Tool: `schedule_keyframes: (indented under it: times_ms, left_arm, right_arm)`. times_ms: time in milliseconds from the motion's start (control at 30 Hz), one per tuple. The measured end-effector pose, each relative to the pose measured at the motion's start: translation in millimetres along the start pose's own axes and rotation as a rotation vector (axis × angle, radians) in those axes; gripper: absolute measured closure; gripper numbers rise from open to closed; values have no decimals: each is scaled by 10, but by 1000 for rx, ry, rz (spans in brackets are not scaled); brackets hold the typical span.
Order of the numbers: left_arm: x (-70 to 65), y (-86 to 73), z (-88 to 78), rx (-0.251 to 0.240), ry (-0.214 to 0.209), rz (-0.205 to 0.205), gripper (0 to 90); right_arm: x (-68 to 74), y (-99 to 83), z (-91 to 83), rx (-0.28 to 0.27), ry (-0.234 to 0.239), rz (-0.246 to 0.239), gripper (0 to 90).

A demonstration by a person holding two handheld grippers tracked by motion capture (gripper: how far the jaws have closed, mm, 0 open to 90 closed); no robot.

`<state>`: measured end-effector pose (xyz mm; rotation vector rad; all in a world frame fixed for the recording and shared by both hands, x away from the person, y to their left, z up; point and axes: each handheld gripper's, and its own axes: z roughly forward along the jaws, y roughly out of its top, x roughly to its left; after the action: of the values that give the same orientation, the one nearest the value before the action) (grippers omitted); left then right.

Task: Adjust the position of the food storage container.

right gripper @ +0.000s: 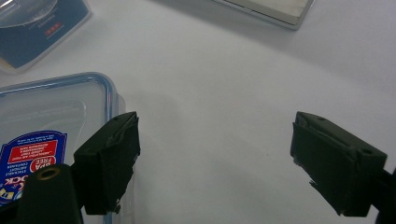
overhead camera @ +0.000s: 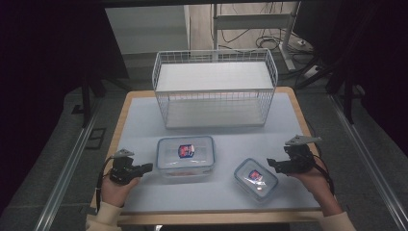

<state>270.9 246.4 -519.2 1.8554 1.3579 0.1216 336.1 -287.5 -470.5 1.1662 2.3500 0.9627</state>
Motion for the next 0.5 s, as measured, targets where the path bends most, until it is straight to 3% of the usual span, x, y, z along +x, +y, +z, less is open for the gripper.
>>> schedule_keyframes:
  times_ms: [233, 333, 500]
  left_arm:
    - [-68, -15, 112, 39, -33, 15, 900]
    - [-99, -2, 145, 51, 0, 30, 900]
    - [-103, 21, 163, 41, -8, 11, 900]
  right_arm:
    - [0, -6, 16, 6, -1, -2, 156]
    - [-1, -6, 16, 6, -1, -2, 156]
    - [3, -10, 35, 14, -2, -2, 156]
